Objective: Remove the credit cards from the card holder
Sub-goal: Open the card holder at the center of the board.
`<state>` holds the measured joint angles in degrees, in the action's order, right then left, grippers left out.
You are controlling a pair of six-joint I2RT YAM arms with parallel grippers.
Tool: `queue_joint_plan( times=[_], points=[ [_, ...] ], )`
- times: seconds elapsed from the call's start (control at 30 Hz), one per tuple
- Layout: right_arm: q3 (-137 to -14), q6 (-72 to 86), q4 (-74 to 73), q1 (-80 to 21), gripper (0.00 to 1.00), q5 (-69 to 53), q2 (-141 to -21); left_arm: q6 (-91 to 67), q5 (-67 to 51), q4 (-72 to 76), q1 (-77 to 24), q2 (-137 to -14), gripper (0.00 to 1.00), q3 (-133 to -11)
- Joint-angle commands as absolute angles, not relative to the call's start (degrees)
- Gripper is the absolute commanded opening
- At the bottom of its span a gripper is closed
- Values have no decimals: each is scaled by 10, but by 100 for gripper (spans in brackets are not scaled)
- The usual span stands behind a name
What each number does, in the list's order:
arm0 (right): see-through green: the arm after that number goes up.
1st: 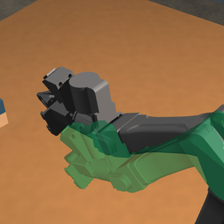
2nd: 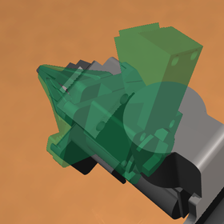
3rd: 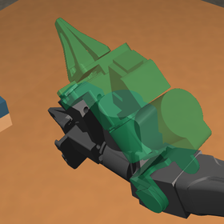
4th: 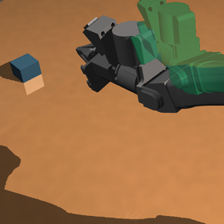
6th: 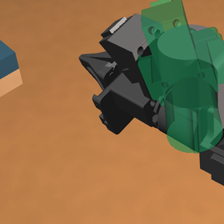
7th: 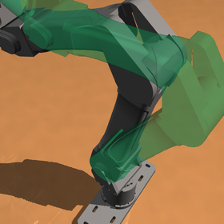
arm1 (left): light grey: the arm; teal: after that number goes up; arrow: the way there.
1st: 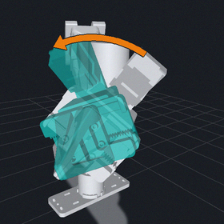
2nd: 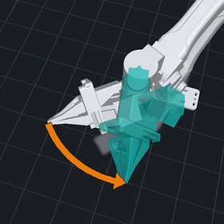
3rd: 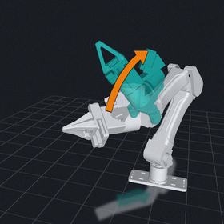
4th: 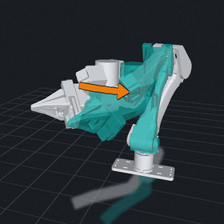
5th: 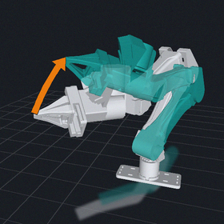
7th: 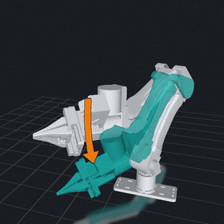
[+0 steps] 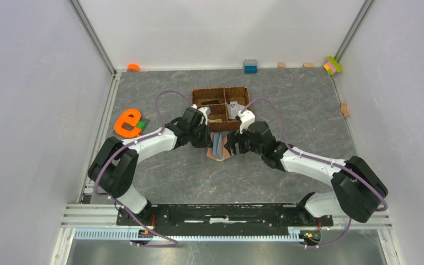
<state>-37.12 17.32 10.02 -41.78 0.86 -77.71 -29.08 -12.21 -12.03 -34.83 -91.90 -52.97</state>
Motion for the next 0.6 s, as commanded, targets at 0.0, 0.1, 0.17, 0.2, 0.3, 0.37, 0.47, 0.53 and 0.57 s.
queue_joint_plan(
  times=[0.0,0.1,0.17,0.2,0.3,0.37,0.47,0.53,0.57],
  points=[
    [-385,184,112,-418,82,2,-796,-298,-140,-97,-346,-915,3,-532],
    [-408,188,88,-418,77,2,-831,-299,-140,-100,-346,-918,3,-534],
    [-415,189,84,-418,75,-15,-846,-299,-140,-101,-347,-919,3,-535],
    [-416,189,84,-418,74,-18,-852,-298,-140,-102,-347,-920,4,-535],
    [-421,190,83,-417,71,-29,-860,-299,-140,-104,-347,-920,6,-537],
    [-422,189,83,-417,67,-33,-863,-300,-140,-104,-346,-919,10,-537],
    [-425,189,83,-417,52,-38,-866,-301,-142,-103,-346,-917,19,-536],
    [-426,189,81,-417,42,-39,-869,-302,-144,-100,-346,-913,24,-534],
    [-427,189,80,-417,39,-41,-871,-303,-146,-96,-346,-910,26,-531]
  ],
)
